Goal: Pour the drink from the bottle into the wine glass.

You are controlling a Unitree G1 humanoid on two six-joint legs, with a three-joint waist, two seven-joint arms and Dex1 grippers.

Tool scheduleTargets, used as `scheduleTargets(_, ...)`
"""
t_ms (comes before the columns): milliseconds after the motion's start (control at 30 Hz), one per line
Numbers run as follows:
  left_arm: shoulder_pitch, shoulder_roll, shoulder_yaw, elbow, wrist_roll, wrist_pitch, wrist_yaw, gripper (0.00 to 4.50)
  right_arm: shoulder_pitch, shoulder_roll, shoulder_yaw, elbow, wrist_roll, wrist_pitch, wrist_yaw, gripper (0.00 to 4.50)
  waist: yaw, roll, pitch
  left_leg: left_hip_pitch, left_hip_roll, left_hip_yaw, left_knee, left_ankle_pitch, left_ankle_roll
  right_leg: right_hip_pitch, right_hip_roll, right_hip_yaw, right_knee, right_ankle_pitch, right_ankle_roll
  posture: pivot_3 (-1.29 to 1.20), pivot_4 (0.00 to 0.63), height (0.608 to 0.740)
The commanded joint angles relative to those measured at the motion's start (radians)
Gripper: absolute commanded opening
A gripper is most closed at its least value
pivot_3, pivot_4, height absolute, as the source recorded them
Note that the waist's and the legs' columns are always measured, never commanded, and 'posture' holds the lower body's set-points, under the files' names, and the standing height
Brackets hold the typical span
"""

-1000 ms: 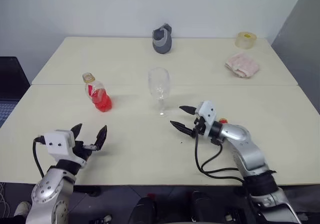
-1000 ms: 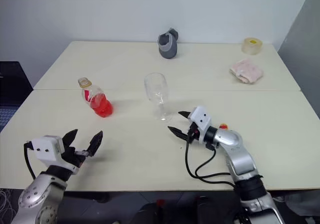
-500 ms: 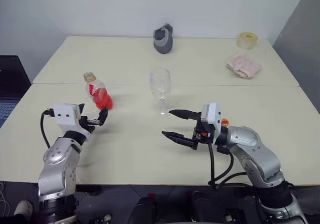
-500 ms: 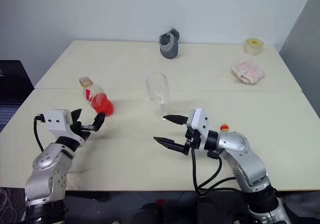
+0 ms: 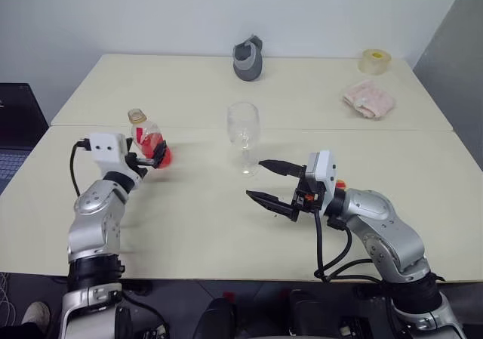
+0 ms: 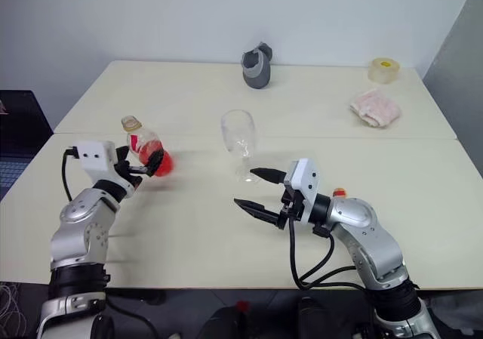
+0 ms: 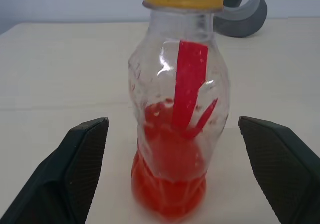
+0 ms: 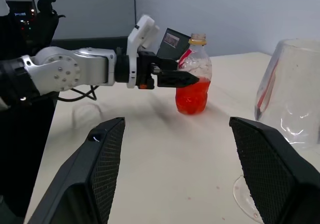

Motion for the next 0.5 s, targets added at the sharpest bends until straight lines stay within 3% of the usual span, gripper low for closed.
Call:
scheduleTargets(33,-0.076,0.014,-0.023,0.114,0.035,-0.079,-0.027,4.50,-0.019,-0.002,-0.017,-0.041,0.021,0.008,-0.016,3.56,0.000,0.000,0.000,0.000,0.000,0.000,0.000,0.000,0.000,0.000,0.000,0.000,0.000,0.000,0.000,0.00,0.150,0.740)
scheduleTargets(300,-0.150,0.017,-0.031,0.275,0.063,-0.202,-0.040,4.50,-0.008,-0.014,-0.021,-0.063,0.026,0.018,-0.047,3.56,-0.002,0.000,0.000,0.000,0.000,0.000,0.000,0.000,0.000,-0.001,0.000,0.000,0.000,0.000,0.000,0.00,0.150,0.740)
scheduleTargets(500,-0.154,0.031,-0.020,0.311,0.059,-0.242,-0.055,2.70,0.009,-0.018,-0.020,-0.069,0.027,0.011,-0.062,3.59,-0.001,0.000,0.000,-0.001,0.000,-0.001,0.000,0.000,0.000,-0.001,0.000,0.000,0.000,0.000,0.000,0.00,0.150,0.740)
